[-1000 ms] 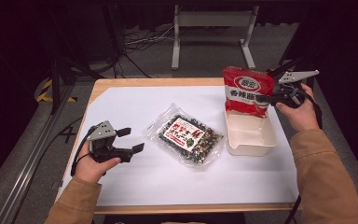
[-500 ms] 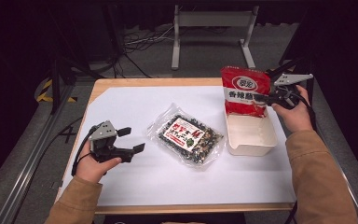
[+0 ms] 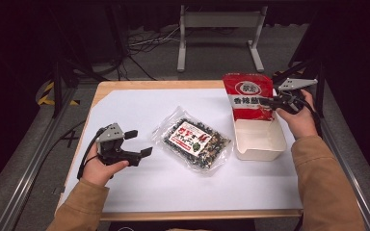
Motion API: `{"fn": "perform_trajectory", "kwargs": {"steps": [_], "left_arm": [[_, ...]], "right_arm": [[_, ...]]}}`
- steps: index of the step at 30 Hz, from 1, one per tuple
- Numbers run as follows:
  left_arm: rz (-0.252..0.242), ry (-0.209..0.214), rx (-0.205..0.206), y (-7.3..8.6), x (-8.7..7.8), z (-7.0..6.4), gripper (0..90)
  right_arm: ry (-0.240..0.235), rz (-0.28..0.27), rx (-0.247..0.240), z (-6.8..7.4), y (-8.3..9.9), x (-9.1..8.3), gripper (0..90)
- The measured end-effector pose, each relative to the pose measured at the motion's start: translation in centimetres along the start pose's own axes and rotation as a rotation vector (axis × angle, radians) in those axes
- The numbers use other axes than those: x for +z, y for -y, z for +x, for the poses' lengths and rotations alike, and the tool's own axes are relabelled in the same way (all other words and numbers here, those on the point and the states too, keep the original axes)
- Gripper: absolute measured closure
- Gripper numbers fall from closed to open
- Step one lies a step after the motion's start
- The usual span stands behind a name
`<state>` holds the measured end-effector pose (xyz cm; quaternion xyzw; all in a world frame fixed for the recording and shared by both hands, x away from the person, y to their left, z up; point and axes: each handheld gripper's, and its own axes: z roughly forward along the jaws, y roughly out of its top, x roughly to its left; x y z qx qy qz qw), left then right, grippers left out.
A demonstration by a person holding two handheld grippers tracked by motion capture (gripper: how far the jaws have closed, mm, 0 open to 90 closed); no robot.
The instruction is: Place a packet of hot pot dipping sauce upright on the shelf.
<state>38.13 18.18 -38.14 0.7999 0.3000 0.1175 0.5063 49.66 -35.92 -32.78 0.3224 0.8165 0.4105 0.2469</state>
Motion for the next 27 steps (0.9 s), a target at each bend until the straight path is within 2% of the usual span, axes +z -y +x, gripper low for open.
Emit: {"fn": "perform_trajectory", "kwargs": {"steps": [2,6,9,16,21,27], "left_arm": [[-0.001,0.005,-0.007,0.0,0.1,0.0,12.6],[0.019,0.013,0.015,0.0,0.6,0.0,10.2],[-0.001,0.037,0.012,0.1,0.8,0.1,5.3],[-0.002,0.018,0.026,0.2,0.8,-0.1,5.4],[0.001,0.020,0.025,0.3,0.8,-0.1,6.0],[0.002,0.021,0.026,0.3,0.7,-0.1,6.5]], "right_arm": [[0.001,0.002,-0.004,0.0,0.1,0.1,86.0],[0.008,0.012,-0.005,0.2,0.2,0.4,85.8],[0.016,0.002,0.006,0.2,0.5,0.4,85.6],[0.037,0.003,0.001,0.0,1.0,0.6,85.8],[0.054,0.004,0.002,-0.2,1.3,0.7,86.0],[0.071,0.005,0.022,-0.2,1.6,0.8,86.2]]}}
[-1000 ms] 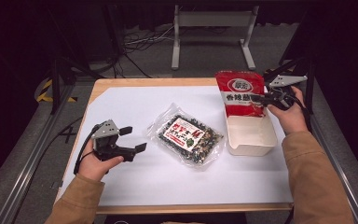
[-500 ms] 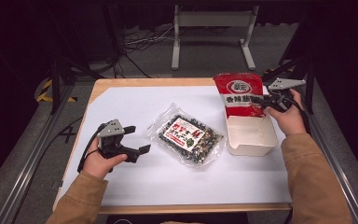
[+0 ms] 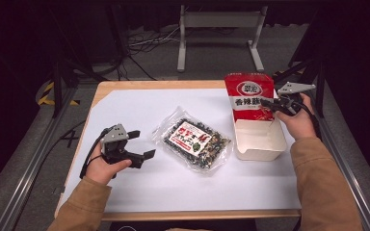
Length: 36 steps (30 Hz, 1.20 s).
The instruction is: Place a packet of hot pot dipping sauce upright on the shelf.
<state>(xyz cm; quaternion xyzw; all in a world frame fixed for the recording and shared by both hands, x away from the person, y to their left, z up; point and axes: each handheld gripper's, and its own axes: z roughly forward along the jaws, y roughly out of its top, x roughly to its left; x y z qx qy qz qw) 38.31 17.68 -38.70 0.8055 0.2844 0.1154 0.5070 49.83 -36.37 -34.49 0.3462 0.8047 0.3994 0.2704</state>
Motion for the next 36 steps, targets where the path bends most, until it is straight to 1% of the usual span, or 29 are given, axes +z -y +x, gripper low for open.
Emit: {"fn": "perform_trajectory", "kwargs": {"steps": [5,6,7,10,12,13,14,16,19,23,24,26,28,29,30,31,32,34,35,36], "left_arm": [[0.005,-0.001,-0.007,0.0,0.0,-0.1,6.9],[0.006,-0.002,-0.005,0.0,0.0,-0.1,7.0],[0.005,-0.001,-0.005,0.0,0.0,-0.1,7.0],[0.008,-0.001,-0.007,0.0,0.0,-0.1,7.1],[0.009,-0.001,-0.012,0.1,0.0,0.0,7.1],[0.011,-0.001,-0.016,0.1,0.1,0.0,7.2],[0.013,-0.004,-0.011,0.1,0.1,0.0,7.2],[0.013,-0.006,-0.016,0.1,0.2,0.0,7.3],[0.017,-0.010,-0.022,0.1,0.3,0.0,7.4],[0.029,-0.014,-0.023,0.2,0.5,0.1,7.3],[0.037,-0.019,-0.022,0.3,0.7,0.2,7.0],[0.052,-0.029,-0.019,0.3,0.8,0.2,6.2],[0.060,-0.037,-0.019,0.4,1.0,0.3,5.6],[0.060,-0.037,-0.019,0.4,1.0,0.3,5.5],[0.063,-0.038,-0.021,0.4,1.0,0.4,5.6],[0.065,-0.036,-0.026,0.4,1.1,0.4,5.6],[0.064,-0.032,-0.023,0.4,1.1,0.5,5.7],[0.067,-0.030,-0.030,0.4,1.2,0.5,5.9],[0.069,-0.029,-0.024,0.4,1.2,0.6,5.9],[0.076,-0.035,-0.024,0.3,1.4,0.7,6.2]], "right_arm": [[0.005,-0.010,0.029,0.1,0.5,0.0,86.4],[0.010,0.001,0.029,0.1,0.6,0.0,86.4],[0.021,0.015,0.019,0.2,0.8,0.1,86.4],[0.008,0.012,0.043,0.2,1.4,0.0,86.4],[0.005,0.016,0.045,0.3,1.5,0.0,86.4],[0.005,0.040,0.053,0.3,1.8,0.0,86.4],[0.006,0.054,0.056,0.3,1.9,0.0,86.4],[0.010,0.083,0.075,0.2,2.4,0.1,86.3],[0.003,0.070,0.111,0.1,3.1,0.1,86.3],[0.011,0.079,0.107,0.2,2.9,0.0,85.8],[0.013,0.087,0.115,0.3,2.8,0.0,83.7],[0.016,0.086,0.126,0.3,2.8,-0.1,79.6],[0.020,0.080,0.147,0.2,2.9,-0.3,73.6],[0.020,0.080,0.147,0.2,2.9,-0.3,73.6],[0.022,0.068,0.168,0.2,3.0,-0.6,60.1],[0.028,0.064,0.174,0.2,3.1,-0.7,56.5],[0.025,0.061,0.176,0.3,3.1,-0.9,54.5],[0.025,0.041,0.182,0.4,3.2,-1.3,48.5],[0.025,0.041,0.182,0.4,3.2,-1.3,48.5],[0.042,0.027,0.182,0.6,3.2,-1.8,43.7]]}}
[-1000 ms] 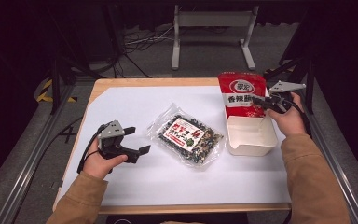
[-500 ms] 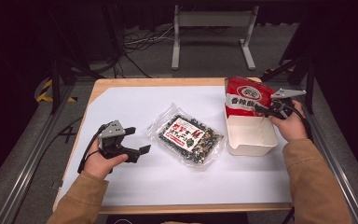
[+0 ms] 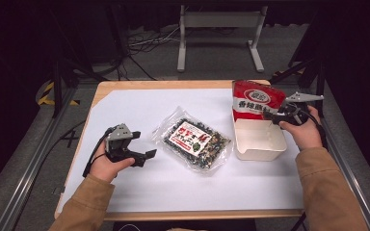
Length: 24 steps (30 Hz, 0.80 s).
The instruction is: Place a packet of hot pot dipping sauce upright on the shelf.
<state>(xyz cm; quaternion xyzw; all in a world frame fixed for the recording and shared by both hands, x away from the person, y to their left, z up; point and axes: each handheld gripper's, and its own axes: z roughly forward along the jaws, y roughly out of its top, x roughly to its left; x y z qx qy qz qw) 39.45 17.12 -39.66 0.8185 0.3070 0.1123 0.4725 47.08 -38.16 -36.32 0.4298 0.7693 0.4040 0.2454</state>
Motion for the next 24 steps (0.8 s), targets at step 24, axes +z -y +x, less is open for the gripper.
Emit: {"fn": "perform_trajectory", "kwargs": {"steps": [24], "left_arm": [[0.080,-0.062,-0.024,-0.8,0.6,0.9,12.1]], "right_arm": [[-0.003,-0.069,-0.026,5.3,-0.1,-6.6,42.5]]}}
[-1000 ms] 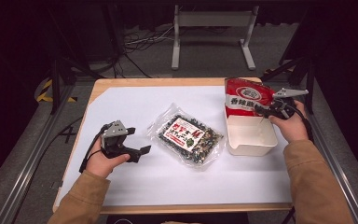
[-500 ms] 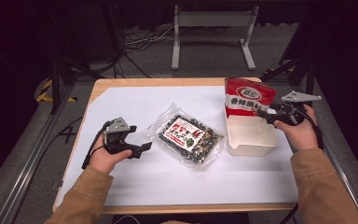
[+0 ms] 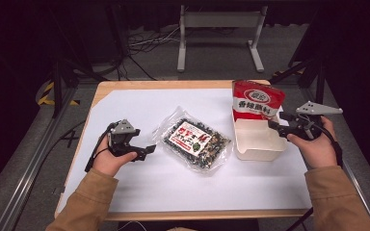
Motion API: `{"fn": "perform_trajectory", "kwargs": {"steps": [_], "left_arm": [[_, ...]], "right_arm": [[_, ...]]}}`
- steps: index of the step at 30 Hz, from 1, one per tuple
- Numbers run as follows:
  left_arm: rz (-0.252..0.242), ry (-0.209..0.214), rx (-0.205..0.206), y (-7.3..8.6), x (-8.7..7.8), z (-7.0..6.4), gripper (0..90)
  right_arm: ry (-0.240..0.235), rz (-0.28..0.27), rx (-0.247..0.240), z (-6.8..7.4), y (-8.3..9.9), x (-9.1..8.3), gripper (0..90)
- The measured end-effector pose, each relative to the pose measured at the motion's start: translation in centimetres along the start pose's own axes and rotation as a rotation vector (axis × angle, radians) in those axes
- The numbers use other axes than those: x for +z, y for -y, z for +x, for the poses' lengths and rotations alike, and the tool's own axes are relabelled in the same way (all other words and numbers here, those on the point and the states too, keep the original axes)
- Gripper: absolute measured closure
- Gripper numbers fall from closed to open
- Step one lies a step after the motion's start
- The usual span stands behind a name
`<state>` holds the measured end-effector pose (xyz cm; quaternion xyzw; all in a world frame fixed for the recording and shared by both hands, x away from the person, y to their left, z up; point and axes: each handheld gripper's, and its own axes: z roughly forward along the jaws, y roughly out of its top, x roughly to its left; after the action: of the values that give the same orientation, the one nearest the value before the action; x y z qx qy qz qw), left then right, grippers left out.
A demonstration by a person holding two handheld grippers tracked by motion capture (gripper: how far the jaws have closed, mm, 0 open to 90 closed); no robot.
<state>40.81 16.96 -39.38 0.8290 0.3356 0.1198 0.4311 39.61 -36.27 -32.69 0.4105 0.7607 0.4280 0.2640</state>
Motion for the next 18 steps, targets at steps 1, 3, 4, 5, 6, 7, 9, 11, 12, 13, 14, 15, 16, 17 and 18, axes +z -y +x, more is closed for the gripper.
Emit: {"fn": "perform_trajectory", "kwargs": {"steps": [1,3,4,5,6,7,9,11,12,13,14,15,16,17,18], "left_arm": [[0.002,0.001,-0.003,0.0,0.0,0.0,12.5],[0.004,-0.007,-0.008,0.0,0.1,0.1,12.5],[0.007,-0.012,-0.008,0.0,0.2,0.1,12.5],[0.014,-0.019,0.001,0.0,0.2,0.2,12.5],[0.014,-0.019,0.001,0.0,0.2,0.2,12.5],[0.016,-0.024,0.002,0.1,0.2,0.3,12.5],[0.015,-0.022,-0.005,0.2,0.2,0.3,12.6],[0.006,-0.030,-0.003,0.2,0.2,0.5,12.7],[0.005,-0.027,-0.001,0.2,0.2,0.6,12.9],[0.002,-0.020,-0.005,0.3,0.2,0.6,13.1],[0.001,-0.007,-0.004,0.3,0.2,0.7,14.3],[-0.010,0.003,-0.006,0.4,0.2,0.8,15.8],[-0.015,0.012,-0.008,0.5,0.2,0.8,17.5],[-0.017,0.022,-0.017,0.5,0.2,0.8,18.7],[-0.020,0.026,-0.021,0.5,0.2,0.9,19.6]], "right_arm": [[-0.014,-0.005,-0.004,0.4,0.0,-0.4,44.0],[-0.035,-0.012,-0.011,1.1,0.0,-0.8,46.0],[-0.057,-0.018,-0.018,1.7,0.0,-1.2,47.6],[-0.069,-0.021,-0.024,2.0,0.1,-1.3,47.7],[-0.069,-0.021,-0.024,2.0,0.1,-1.3,47.7],[-0.082,-0.020,-0.032,2.3,0.1,-1.4,47.8],[-0.109,-0.026,-0.069,3.0,0.2,-1.5,47.8],[-0.133,-0.032,-0.084,3.7,0.3,-1.7,48.2],[-0.141,-0.038,-0.087,3.9,0.3,-1.8,49.0],[-0.151,-0.043,-0.090,4.2,0.4,-1.9,49.8],[-0.166,-0.054,-0.093,4.6,0.4,-2.0,50.2],[-0.177,-0.061,-0.097,4.9,0.4,-2.0,50.5],[-0.190,-0.068,-0.105,5.2,0.4,-1.9,51.0],[-0.200,-0.070,-0.107,5.4,0.3,-1.8,51.3],[-0.209,-0.071,-0.109,5.7,0.3,-1.6,51.8]]}}
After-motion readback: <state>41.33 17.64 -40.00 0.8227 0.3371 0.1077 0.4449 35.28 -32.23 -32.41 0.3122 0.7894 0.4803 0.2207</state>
